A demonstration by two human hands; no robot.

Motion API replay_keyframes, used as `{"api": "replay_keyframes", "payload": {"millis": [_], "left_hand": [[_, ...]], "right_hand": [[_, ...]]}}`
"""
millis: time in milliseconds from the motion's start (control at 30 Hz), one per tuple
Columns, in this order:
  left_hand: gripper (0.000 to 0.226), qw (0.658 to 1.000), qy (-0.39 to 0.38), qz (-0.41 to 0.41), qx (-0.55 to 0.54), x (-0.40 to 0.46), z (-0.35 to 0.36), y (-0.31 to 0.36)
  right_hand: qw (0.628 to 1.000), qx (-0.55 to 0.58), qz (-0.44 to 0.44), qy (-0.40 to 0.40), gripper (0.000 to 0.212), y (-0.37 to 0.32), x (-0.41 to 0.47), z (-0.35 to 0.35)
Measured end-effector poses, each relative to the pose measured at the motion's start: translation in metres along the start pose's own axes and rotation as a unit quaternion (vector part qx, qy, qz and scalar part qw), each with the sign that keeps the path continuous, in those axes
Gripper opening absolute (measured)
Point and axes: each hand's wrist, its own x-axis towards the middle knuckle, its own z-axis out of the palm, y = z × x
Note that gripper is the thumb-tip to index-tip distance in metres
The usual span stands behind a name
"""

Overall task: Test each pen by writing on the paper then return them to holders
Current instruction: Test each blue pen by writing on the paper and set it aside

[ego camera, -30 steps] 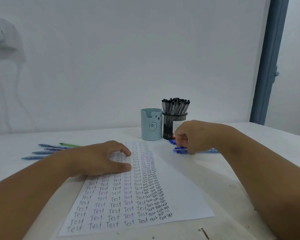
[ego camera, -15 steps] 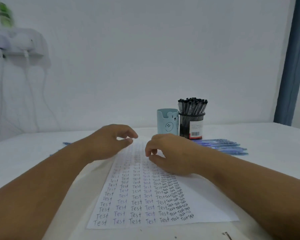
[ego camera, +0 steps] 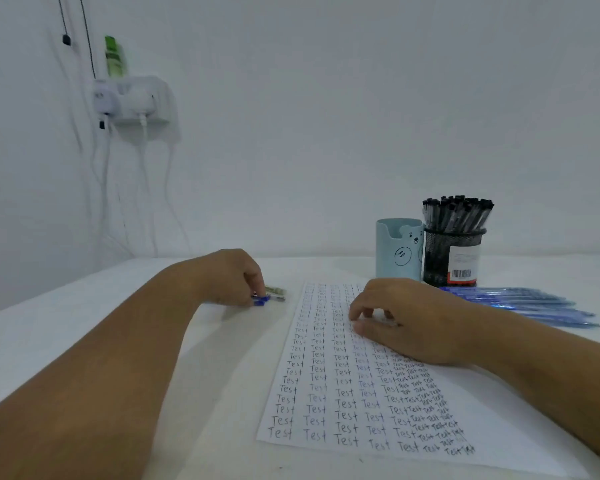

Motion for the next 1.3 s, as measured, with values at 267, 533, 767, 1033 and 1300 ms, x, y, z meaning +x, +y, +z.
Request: {"api": "replay_keyframes", "payload": {"millis": [267, 533, 767, 1033, 1300], "left_hand": [[0.019, 1.0, -0.017, 0.006, 0.006, 0.0, 0.003, 0.001], [0.022, 0.978, 0.107, 0.005, -0.179, -0.001, -0.003, 0.02], [0.024, 0.782, 0.229, 0.095, -0.572, -0.002, -0.001, 0.059], [0.022, 0.512, 0.1, 0.056, -0.851, -0.007, 0.006, 0.08], [0.026, 0.474, 0.095, 0.046, -0.874, -0.008, 0.017, 0.088]], "right_hand": [[1.0, 0.011, 0.001, -0.004, 0.024, 0.002, 0.001, 0.001], [1.0, 0.021, 0.0, 0.003, 0.022, 0.002, 0.0, 0.001], [1.0, 0.023, 0.002, 0.004, 0.025, 0.002, 0.0, 0.002], [1.0, 0.028, 0.007, 0.005, 0.025, 0.003, -0.001, 0.001], [0.987, 0.105, 0.034, 0.114, 0.019, 0.015, -0.002, -0.007]]}}
